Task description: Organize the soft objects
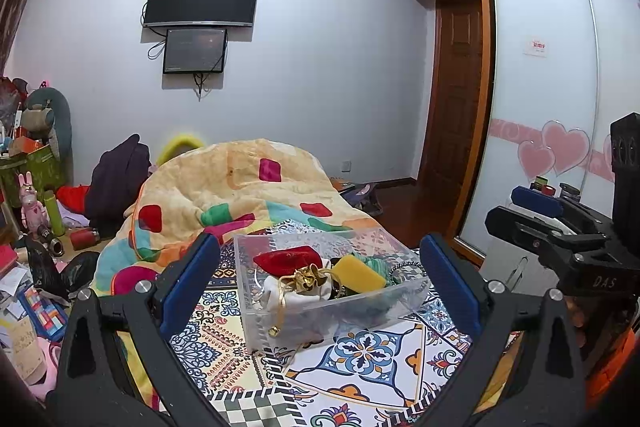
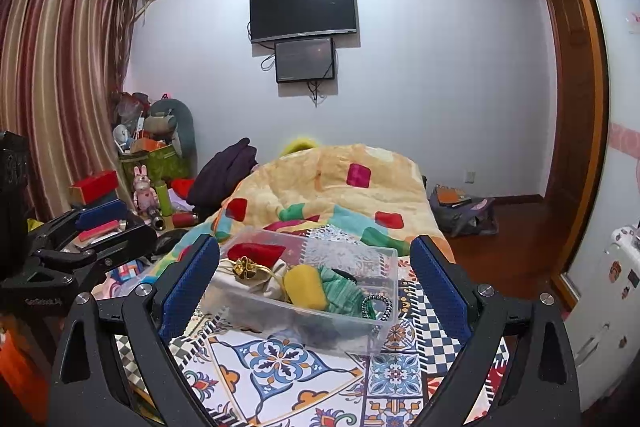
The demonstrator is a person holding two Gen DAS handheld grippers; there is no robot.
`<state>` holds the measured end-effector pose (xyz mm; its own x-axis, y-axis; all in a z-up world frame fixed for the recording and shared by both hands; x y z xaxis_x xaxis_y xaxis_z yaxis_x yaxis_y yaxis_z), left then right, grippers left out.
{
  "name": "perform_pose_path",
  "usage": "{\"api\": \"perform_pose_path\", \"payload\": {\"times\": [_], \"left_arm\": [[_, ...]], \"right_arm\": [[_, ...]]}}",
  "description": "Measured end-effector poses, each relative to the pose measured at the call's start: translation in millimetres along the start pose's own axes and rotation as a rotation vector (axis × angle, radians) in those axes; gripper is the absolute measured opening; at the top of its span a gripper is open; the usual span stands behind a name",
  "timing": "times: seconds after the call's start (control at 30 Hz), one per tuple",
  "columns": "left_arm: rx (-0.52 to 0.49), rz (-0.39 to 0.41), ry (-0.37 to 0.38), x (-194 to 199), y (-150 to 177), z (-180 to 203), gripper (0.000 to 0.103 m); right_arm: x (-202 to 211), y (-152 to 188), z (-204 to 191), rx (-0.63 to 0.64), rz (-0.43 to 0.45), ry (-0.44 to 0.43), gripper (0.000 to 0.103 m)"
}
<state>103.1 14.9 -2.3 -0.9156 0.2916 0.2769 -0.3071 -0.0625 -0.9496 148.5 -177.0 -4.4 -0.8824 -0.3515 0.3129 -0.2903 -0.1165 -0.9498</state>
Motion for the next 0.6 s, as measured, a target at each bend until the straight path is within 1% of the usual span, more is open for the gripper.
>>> {"api": "perform_pose_path", "payload": {"times": [0.23,0.6], "left_arm": [[0.000,-0.004,0.015,-0.2,-0.8,-0.2,0.101],[-0.001,-0.024,0.009,-3.8,1.8,0.3,0.103]], "right_arm": [[-0.8,0.0,-1.1,0.003,0.000,-0.004,0.096],[-1.7,1.1,-2.5,0.002,-0.005,-0.006,0.096]]}}
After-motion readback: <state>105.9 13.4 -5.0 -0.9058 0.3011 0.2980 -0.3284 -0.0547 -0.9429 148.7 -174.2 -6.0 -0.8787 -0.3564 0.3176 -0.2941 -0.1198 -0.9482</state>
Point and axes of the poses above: each gripper's, at about its wrist camera, not at the fingertips, and x roughly against the way its jaws point, z to its right, y to its underside, the point moved 8 cm from there along -x, roughly the way its jaws point, and after that the axes turned 12 degrees about y, right-handed, at the moved point
